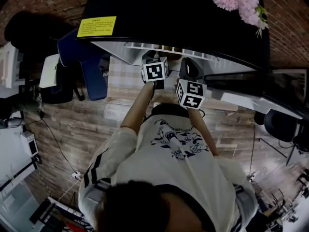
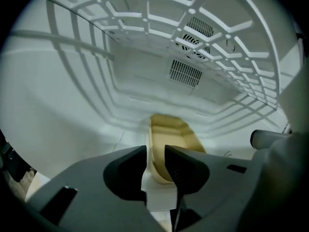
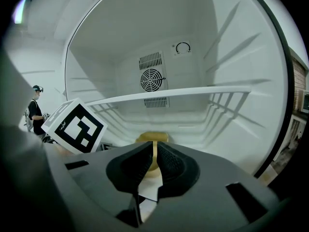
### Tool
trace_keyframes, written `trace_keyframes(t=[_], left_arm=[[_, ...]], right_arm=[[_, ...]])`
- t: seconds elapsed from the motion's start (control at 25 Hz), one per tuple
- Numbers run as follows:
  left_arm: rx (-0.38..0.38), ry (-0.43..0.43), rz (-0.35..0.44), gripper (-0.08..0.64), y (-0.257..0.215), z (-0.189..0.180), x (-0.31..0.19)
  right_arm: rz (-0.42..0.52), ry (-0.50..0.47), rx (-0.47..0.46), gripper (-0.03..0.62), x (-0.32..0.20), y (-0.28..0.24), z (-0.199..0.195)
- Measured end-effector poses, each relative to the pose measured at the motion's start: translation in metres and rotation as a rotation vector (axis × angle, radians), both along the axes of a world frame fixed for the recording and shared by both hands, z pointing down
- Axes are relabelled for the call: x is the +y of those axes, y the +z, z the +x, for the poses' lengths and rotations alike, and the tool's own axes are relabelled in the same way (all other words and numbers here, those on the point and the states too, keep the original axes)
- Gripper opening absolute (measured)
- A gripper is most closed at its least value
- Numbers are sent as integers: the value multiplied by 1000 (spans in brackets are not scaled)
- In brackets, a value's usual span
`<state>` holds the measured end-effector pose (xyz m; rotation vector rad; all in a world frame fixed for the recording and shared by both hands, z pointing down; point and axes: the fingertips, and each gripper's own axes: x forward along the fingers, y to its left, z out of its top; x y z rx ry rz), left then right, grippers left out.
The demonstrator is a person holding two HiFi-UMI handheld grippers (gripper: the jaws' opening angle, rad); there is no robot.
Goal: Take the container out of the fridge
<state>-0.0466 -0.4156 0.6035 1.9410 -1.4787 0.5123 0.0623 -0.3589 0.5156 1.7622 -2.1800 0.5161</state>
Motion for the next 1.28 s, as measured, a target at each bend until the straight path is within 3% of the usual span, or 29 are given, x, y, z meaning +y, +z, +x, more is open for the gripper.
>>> trace_keyframes(t=[0.48,1.0,1.28], left_arm=[[-5,-24,-48,114,16,-1,-5],[-7,-33,-43,37,19,1,-8],[0,-29,-48,34,19,2,-9]], right_arm=[[-8,-1,-7,46,-4,3,0],[-23,-1,-14,46,0,6,-1],[-23,-1,-17,46,1,7,1]])
